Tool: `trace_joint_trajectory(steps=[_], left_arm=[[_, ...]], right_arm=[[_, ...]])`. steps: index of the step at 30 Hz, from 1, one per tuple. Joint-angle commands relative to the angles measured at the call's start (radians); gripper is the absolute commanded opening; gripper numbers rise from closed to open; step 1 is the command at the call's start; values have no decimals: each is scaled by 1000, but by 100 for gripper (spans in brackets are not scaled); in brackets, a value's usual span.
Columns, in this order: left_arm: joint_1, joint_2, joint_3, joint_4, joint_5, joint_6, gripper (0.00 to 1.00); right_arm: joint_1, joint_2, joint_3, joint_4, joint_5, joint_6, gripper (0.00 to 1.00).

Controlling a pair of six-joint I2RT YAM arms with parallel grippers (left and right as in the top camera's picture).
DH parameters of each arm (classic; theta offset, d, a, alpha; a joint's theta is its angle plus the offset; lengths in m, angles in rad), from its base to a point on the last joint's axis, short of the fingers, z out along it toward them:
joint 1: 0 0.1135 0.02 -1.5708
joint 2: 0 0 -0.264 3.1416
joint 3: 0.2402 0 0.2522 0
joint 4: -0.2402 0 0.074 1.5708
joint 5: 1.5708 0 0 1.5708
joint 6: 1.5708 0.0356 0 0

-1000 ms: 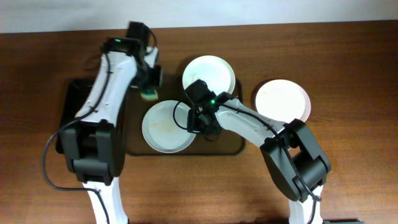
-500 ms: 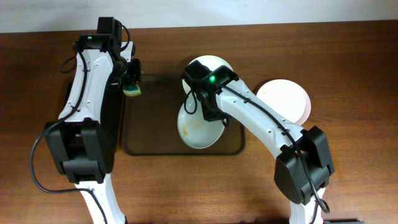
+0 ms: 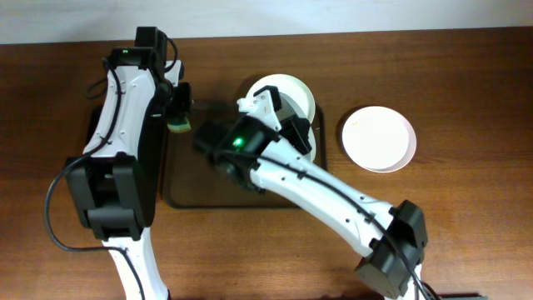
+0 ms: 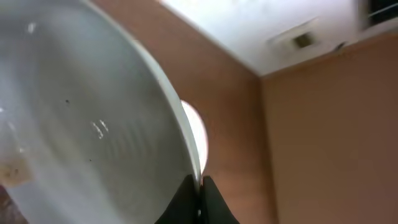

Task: Clean dirty plates on tray and stack at the side
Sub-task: 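Lift the pale blue plate with right gripper and stack on pink plate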

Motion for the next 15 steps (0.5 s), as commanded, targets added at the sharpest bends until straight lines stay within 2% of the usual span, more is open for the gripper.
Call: trace_joint_trajectory(steps=[1,7,13,15], left_arm=[[-13,15,6,-6,14,19,1],[-26,15,6,-6,14,19,1],[-26,15,6,-6,14,19,1],[-26,15,6,-6,14,19,1]], right_arm=[[60,-29,20,-18,215,126,4],[88,-29,20,-19,285,126,4],[86,-31,20,-19,276,134,4],[66,-31,20,-18,218,171,4]])
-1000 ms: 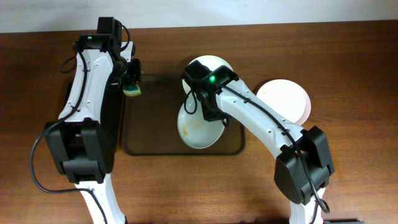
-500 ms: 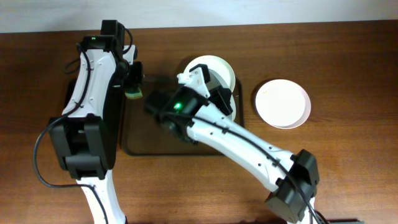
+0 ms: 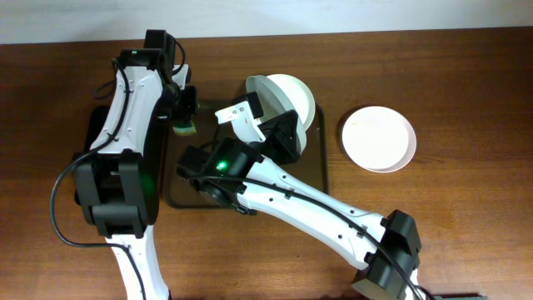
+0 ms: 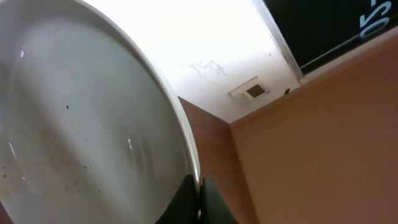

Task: Clean dirty plates on tray and stack at the side
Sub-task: 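Lift the pale blue plate with right gripper and stack on pink plate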

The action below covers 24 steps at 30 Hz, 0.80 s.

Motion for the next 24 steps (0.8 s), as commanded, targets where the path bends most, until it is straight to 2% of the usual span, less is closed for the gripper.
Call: trace_joint_trajectory(steps=[1,5,9,12,13,18,22,24], left_arm=[[1,0,6,-3,14,19,1],[1,0,6,-3,14,19,1],[1,0,6,-3,14,19,1],[1,0,6,-3,14,19,1],[1,0,6,-3,14,19,1],[1,0,6,-4,14,20,1],[1,0,6,0,14,19,1],[1,0,6,1,14,20,1]], right_arm=[[-44,-31,19,-2,-84,58,4],[-218,-31,19,12,-369,58,4],[-389,-40,19,51,-535,43,4],[-568,-63,19,161,-731,-117,4],[-660,-69,19,214,-849,-196,4],[-991,-69,18,272,-1188,-362,4],[-1160,-65,-33,274,-1248,-395,4],[-1184,-65,-92,308,-1248,-401,4]])
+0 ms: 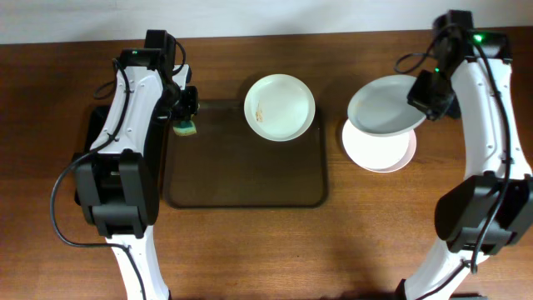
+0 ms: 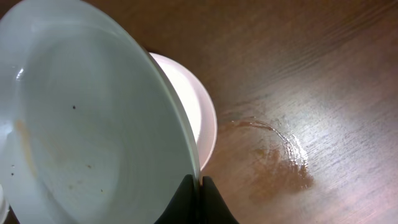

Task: Clean dirty plates on tray and stack at the side
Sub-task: 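Lift the pale blue plate with right gripper and stack on pink plate, then move right gripper to the white plate and grip its rim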

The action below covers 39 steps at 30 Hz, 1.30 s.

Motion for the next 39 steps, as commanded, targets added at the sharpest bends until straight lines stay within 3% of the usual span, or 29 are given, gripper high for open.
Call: trace_joint_trajectory(steps=[1,7,8,9,10,11,13,19,23,26,29,35,39], left_arm=[[1,0,7,3,14,19,1],[1,0,7,6,14,19,1],[1,0,7,6,14,19,1],[1,0,7,6,14,19,1],[1,0,7,6,14,19,1],[1,0,7,6,14,19,1],[1,0,7,6,14,19,1],[1,0,7,5,14,19,1],[1,0,7,5,14,19,1],[1,0,7,-6,14,19,1],[1,0,7,-5,14,19,1],[1,0,7,-6,14,19,1],[1,0,7,-1,14,20,1]], right_arm=[[-27,-29,-102,53,-38,-25,4],[-26,-28,-358,255,-38,-24,5],[-26,-28,-397,282,-38,-24,11],[-26,-28,-430,303,-38,-24,23],[-26,-28,-445,311,-38,-24,43],[-26,-28,-452,313,-38,-24,57],[-25,-30,-440,304,-46,-25,66],[59,-82,-250,292,-261,-90,69],[241,-60,-261,463,-259,93,64],[378,14,-269,539,-153,226,62],[441,90,-269,610,-143,244,57],[486,201,-269,597,-90,314,52],[489,232,-269,505,-164,321,50]])
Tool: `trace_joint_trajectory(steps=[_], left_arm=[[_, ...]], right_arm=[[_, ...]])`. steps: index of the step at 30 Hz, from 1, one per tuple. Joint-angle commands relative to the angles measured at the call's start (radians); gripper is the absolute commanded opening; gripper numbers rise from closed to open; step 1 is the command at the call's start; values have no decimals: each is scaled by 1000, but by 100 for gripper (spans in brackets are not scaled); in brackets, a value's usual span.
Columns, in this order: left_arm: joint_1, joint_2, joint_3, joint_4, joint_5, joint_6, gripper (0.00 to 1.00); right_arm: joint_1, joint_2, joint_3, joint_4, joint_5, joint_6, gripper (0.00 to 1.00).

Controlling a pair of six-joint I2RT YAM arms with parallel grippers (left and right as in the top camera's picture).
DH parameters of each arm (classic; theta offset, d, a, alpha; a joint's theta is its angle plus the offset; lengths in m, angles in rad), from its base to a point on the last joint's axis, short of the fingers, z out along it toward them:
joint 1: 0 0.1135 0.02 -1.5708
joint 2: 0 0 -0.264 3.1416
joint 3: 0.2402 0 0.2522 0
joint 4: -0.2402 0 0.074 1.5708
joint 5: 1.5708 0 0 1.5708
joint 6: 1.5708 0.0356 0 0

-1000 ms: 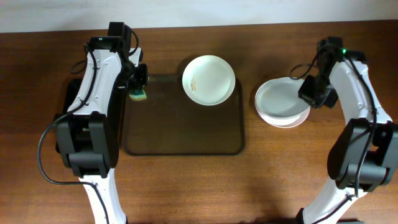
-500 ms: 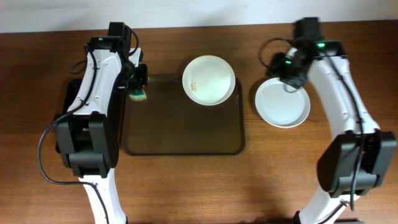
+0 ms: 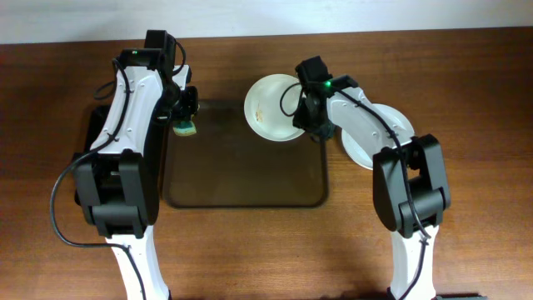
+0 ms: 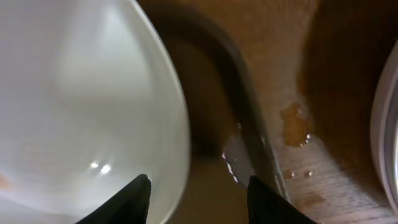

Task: Clean dirty plates on tray and stack at the side
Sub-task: 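Move right gripper to the white plate and grip its rim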

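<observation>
A dirty white plate [image 3: 273, 107] with a brownish smear sits at the back right of the dark tray [image 3: 241, 175]. At its right rim my right gripper [image 3: 313, 118] stands open; the wrist view shows its fingertips [image 4: 135, 198] spread, one over the plate [image 4: 81, 106], the other over the tray floor beside the tray's rim [image 4: 245, 140]. Nothing is between them. My left gripper [image 3: 185, 115] is shut on a yellow-green sponge [image 3: 186, 127] at the tray's back left corner. White plates [image 3: 360, 148] lie stacked to the right of the tray, partly under my right arm.
Water drops [image 4: 297, 119] lie on the wooden table between the tray and the stack's edge [image 4: 388, 143]. A dark base sits under my left arm at the table's left. The tray's front half holds no plates.
My right gripper held a plate just above the stack at the right. Now that plate is let go there, and the gripper is open at the right rim of the plate on the tray. The left arm has not moved.
My right gripper first held a plate tilted over the tray, with the sponge in my left gripper close by. Then the sponge was back at the tray's corner. Later the plate hung over the stack on the right. Now it lies there, and the open gripper is at the tray's plate.
</observation>
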Motion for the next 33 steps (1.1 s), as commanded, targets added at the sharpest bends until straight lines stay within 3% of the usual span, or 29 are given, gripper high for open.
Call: trace_joint_trajectory(steps=[1,6,14,18,22,28,33], left_arm=[[1,0,7,8,14,19,1],[1,0,7,7,14,20,1],[1,0,7,3,14,20,1],[1,0,7,3,14,20,1],[1,0,7,2,14,20,1],[-6,0,7,14,14,19,1],[-18,0,7,37,15,19,1]], right_arm=[[13,23,-4,-57,-48,16,50],[71,23,-4,-170,-110,-61,44],[171,19,0,-278,-201,-143,43],[167,7,122,-364,-172,-249,43],[129,4,253,-388,-43,-316,48],[-9,21,213,-351,-18,-614,49],[-26,38,137,-282,-69,-644,41]])
